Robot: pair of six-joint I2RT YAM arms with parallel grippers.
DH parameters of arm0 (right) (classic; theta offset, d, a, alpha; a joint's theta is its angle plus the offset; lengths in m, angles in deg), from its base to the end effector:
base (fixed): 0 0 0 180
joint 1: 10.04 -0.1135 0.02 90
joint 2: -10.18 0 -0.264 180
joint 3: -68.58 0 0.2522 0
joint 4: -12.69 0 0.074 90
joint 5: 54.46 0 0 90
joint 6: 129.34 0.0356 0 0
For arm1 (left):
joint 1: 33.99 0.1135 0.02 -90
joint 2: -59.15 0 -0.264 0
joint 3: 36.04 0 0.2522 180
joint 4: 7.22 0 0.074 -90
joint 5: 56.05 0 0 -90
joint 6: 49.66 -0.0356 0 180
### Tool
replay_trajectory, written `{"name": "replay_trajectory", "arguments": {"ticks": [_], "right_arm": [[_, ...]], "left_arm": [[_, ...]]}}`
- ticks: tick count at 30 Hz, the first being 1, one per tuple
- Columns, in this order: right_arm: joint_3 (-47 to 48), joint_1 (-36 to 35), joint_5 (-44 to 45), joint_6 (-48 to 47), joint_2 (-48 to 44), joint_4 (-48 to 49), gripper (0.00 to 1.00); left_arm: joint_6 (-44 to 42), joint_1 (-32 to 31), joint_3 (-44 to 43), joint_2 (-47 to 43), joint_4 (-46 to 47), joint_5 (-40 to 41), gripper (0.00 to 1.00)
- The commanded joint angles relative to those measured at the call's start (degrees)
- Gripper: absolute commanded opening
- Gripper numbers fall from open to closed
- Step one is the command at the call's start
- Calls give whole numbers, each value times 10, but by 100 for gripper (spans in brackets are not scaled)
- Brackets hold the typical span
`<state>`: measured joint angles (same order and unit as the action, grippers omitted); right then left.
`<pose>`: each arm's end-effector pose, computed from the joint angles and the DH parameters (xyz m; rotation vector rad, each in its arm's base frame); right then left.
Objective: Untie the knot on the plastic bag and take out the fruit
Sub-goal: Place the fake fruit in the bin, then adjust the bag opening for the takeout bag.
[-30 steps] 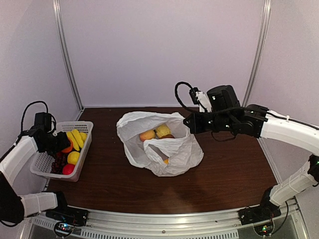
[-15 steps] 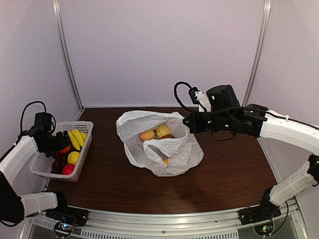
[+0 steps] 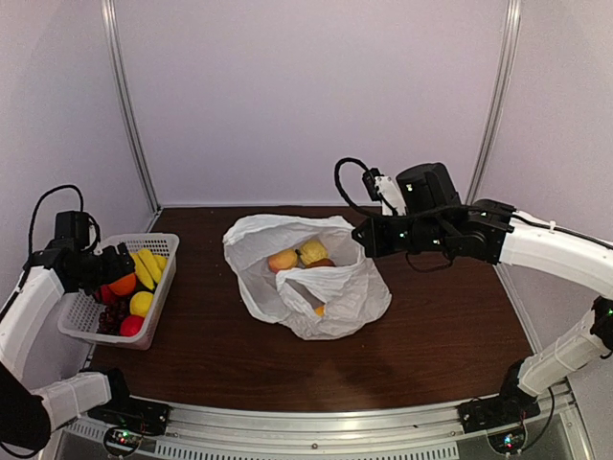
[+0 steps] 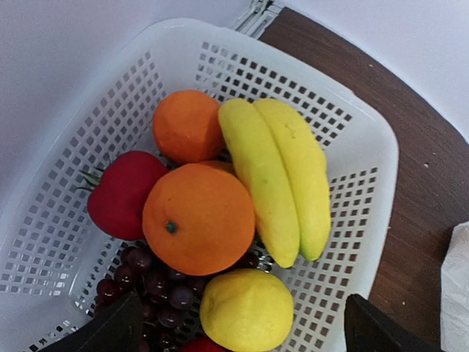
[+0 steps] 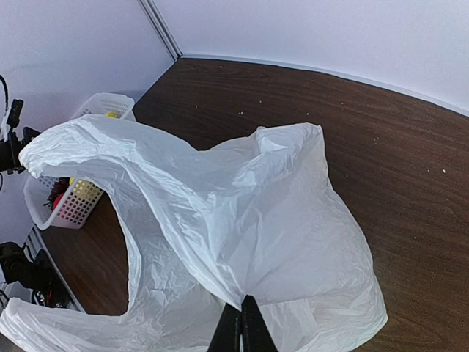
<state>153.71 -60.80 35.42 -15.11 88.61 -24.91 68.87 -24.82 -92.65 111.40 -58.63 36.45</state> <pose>0.1970 0.2414 0.3453 -0.5084 2.1510 0.7645 0.1819 0.0309 0.2612 -0.7928 2.2585 -0.1068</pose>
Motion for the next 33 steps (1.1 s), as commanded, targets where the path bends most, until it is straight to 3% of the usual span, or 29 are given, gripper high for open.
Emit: {"name": "replay_trajectory", "arguments": {"ticks": [1,7,15,19,24,30,33], "right_arm": [[8,1,-15,-7,-13,5,0],[-3,1,-29,-16,-20,13,0],[-17,1,-34,-11,-24,15,0],[-14,1,-34,-9,-24,16,0],[-13,1,-35,-9,-24,18,0],[-21,1,-33,-10,-31,12,0],[-27,1,-29,-10,-34,9,0]], "left_arm": [[-64,-2,-57,-18,-7,-127,94],[-97,-122,-116,-29,-17,-183,92],[-107,-294,-152,-29,62,-298,92],[-113,-373,-165,2,86,-287,95],[-133,-437,-188,65,87,-214,97],[-142,-460,-214,121,91,-139,97],[-143,-461,-212,134,103,-143,90]]}}
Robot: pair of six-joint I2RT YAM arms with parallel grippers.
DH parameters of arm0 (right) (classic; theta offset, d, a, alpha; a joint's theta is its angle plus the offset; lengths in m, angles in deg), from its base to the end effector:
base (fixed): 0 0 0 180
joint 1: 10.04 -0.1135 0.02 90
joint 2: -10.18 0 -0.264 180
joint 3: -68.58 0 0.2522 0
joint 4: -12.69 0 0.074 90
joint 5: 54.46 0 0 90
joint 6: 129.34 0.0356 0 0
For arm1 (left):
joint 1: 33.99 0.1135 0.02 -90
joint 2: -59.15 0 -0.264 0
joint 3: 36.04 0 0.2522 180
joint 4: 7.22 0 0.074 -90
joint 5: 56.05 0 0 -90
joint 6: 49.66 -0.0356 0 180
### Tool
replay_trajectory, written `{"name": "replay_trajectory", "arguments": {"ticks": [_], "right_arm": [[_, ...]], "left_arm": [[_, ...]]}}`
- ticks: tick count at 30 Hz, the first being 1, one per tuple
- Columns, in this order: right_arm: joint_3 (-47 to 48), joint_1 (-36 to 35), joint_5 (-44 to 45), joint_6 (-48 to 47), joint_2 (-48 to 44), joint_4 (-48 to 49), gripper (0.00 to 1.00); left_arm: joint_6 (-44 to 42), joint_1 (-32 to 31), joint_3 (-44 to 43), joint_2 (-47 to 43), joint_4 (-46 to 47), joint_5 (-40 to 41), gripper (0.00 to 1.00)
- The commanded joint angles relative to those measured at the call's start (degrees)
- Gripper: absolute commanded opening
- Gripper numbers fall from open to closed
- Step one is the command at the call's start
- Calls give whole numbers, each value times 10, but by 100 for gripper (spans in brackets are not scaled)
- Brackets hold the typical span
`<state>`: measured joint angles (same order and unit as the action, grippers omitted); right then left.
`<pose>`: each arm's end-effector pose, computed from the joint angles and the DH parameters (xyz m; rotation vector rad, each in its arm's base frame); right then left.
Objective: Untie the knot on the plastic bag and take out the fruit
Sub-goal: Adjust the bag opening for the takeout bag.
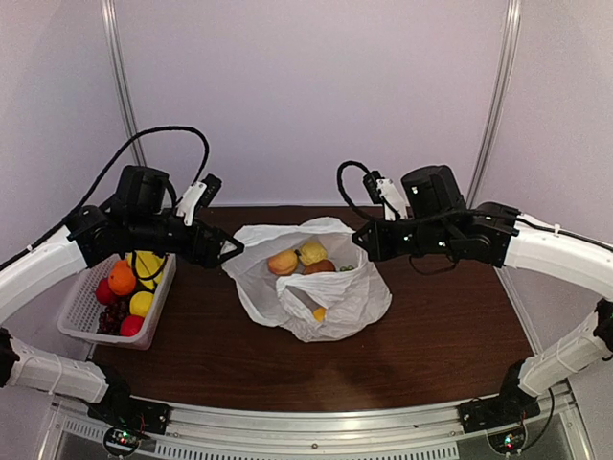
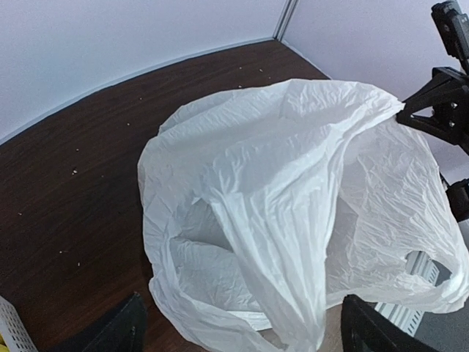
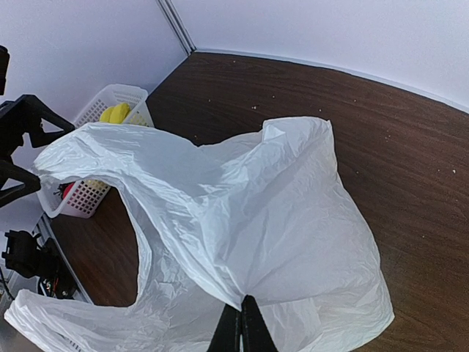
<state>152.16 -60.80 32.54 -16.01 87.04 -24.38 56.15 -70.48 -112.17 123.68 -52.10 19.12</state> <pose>0.1915 0.2374 0.3447 -0.5565 2.1404 0.8099 0.1909 -0.1525 0.3431 0.5558 2.1714 -0.7931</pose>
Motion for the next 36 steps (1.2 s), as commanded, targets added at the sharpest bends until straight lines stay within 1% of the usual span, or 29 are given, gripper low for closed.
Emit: {"name": "replay_trajectory", "arguments": {"ticks": [1,4,10,11,13,14,17,20,21,23,26,29,36], "right_arm": [[-13,1,1,-2,-18,3,0],[-14,1,2,-5,-17,3,0],[-7,1,6,-6,-15,4,0],[-7,1,8,-4,-15,3,1],[-7,1,11,-5,-19,1,6],[-7,1,12,-4,-21,-1,9],[-7,1,17,-5,-26,-11,26],[-5,0,23,-1,-33,-23,50],[-3,-1,23,0,-36,-27,57],[-2,-6,27,6,-45,-33,68],[-6,-23,56,21,-62,-39,80],[-13,-57,95,46,-78,-40,88],[4,-147,237,126,-70,-68,94]], "left_arm": [[-16,-4,-17,15,40,24,84],[-16,-6,-19,29,45,6,63],[-9,-13,-17,39,56,-4,22],[-7,-13,-15,37,60,-3,15],[-5,-13,-12,31,66,0,2],[-3,-13,-11,27,68,3,0],[-1,-13,-10,20,71,4,0],[3,-13,-9,19,71,-1,0],[5,-13,-9,18,71,-4,0],[10,-13,-8,16,74,-11,0],[23,-13,-2,6,87,-27,0],[32,-13,10,-9,107,-47,0],[47,-13,20,-29,117,-66,0]]}}
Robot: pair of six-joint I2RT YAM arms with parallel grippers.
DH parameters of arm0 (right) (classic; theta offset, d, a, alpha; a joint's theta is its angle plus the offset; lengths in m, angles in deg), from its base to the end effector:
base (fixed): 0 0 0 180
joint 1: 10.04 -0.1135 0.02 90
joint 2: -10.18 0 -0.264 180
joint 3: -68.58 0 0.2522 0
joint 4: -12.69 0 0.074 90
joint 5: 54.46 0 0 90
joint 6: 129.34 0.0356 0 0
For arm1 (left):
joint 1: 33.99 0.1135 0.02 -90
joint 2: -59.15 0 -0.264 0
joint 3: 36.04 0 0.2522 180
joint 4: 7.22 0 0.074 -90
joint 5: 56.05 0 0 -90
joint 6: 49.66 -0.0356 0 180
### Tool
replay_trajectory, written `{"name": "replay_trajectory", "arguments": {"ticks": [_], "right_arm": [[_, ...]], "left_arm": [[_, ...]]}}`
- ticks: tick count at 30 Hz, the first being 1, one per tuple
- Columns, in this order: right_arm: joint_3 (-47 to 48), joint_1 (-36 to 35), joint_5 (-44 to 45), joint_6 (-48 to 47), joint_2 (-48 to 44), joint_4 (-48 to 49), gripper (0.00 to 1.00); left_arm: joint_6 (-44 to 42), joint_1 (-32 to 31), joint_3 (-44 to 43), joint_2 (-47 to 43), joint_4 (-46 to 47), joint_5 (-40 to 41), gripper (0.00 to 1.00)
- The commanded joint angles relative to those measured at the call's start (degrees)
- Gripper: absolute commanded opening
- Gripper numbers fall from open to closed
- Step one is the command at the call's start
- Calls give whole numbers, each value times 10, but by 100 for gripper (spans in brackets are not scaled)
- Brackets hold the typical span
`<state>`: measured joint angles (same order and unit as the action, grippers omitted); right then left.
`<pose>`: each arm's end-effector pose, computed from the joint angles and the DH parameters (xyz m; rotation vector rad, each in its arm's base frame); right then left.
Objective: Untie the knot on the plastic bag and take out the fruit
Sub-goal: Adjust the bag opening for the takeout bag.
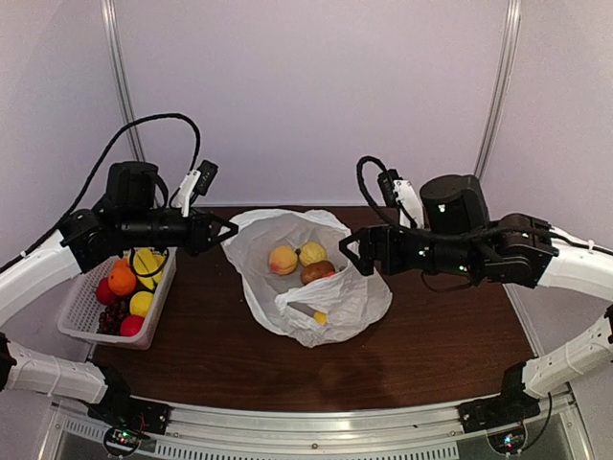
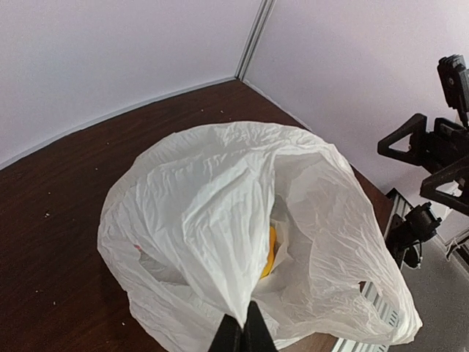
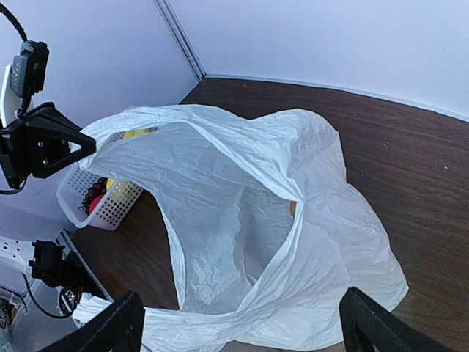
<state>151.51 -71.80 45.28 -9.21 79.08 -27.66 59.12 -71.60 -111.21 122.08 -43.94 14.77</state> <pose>0.1318 0.2327 0.3726 -0.4708 2.0745 0.8222 0.1864 -0.1583 0.3575 0.5671 2.0283 -0.9483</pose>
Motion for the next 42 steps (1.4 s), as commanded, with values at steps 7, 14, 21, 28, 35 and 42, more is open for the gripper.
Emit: {"name": "replay_trajectory", "arguments": {"ticks": [7,14,21,28,35,42], "right_arm": [[35,-106,173,126,44,-33,97],[21,-142,210,203,75,-78,97],[-36,-148,206,244,51,-77,91],[-119,-147,164,246,33,29,70],[-129,-143,149,232,49,48,22],[-135,-125,134,201,26,56,0]], "left_arm": [[33,-2,32,-45,43,-20,0],[53,-2,57,-57,41,12,0],[60,-2,61,-58,27,64,0],[76,-2,72,-51,32,86,0],[88,-2,85,-59,38,112,0],[96,0,92,-69,20,157,0]]}}
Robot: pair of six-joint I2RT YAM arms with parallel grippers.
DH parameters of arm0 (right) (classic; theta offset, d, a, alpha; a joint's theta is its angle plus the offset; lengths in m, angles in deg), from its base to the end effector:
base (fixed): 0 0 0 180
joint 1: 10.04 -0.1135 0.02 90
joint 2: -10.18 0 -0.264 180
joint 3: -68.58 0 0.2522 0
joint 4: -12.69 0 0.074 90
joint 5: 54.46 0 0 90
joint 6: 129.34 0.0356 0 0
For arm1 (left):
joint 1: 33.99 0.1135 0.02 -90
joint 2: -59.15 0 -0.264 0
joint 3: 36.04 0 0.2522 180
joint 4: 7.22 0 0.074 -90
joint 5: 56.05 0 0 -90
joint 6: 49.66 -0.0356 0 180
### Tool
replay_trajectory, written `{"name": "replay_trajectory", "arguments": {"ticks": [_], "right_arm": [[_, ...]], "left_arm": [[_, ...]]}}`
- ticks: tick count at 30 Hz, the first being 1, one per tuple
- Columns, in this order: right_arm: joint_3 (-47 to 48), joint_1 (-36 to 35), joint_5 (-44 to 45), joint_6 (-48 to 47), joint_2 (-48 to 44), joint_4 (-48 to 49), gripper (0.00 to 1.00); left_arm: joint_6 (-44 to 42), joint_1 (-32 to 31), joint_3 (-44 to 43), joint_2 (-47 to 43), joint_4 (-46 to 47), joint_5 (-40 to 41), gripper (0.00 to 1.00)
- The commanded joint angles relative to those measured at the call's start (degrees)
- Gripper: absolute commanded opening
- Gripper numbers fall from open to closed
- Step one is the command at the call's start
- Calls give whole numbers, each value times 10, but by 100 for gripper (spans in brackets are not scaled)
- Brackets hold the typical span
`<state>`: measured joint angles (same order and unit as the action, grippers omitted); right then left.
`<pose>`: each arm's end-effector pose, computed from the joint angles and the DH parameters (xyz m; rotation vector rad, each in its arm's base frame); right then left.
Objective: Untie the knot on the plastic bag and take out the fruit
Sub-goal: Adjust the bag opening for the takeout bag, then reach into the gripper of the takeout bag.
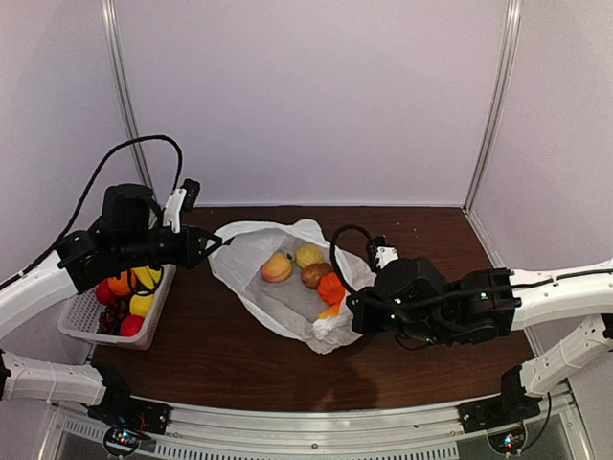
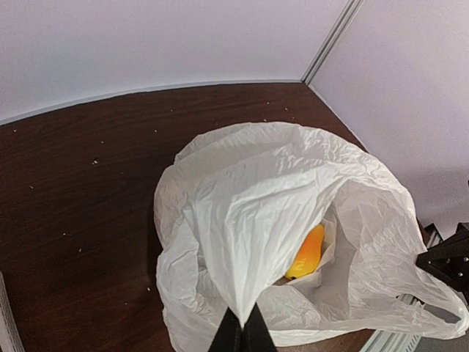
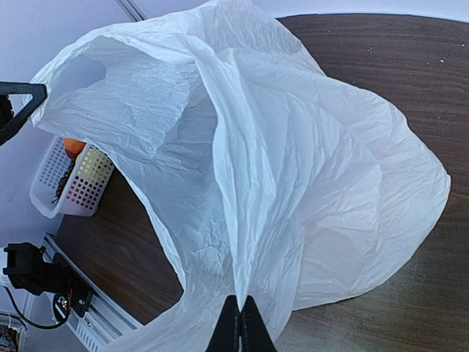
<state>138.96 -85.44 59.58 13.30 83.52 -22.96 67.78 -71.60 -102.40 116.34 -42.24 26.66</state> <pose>0.0845 0.2667 0.2869 -0.2207 2.2793 0.7729 0.1749 -0.1405 0.3279 0.2724 2.1058 -0.8289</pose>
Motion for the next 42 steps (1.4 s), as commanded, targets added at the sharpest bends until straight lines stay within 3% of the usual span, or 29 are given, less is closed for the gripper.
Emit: {"name": "replay_trajectory", "arguments": {"ticks": [1,8,15,17,21,24,28,38,42], "right_arm": [[-9,15,-7,-29,-23,2,0],[-19,43,6,-51,-80,-46,0],[-40,44,-42,-86,-86,14,0],[-43,44,-65,-100,-76,41,0],[-40,44,-94,-120,-54,69,0],[-37,44,-95,-123,-43,79,0],[-38,45,-92,-121,-37,99,0],[-39,45,-68,-121,-45,110,0],[-51,48,-65,-119,-56,121,0]], "left_arm": [[12,2,3,-12,-3,50,0],[36,70,8,-15,-22,44,0],[10,82,5,-15,-1,-33,0],[-3,82,3,-19,-3,-51,10],[-31,82,-15,-43,-30,-63,49],[-46,82,-51,-54,-72,-64,61],[-53,65,-100,-53,-114,-65,64],[-25,-31,-178,-20,-116,-59,63],[-12,-99,-194,10,-117,-24,61]]}}
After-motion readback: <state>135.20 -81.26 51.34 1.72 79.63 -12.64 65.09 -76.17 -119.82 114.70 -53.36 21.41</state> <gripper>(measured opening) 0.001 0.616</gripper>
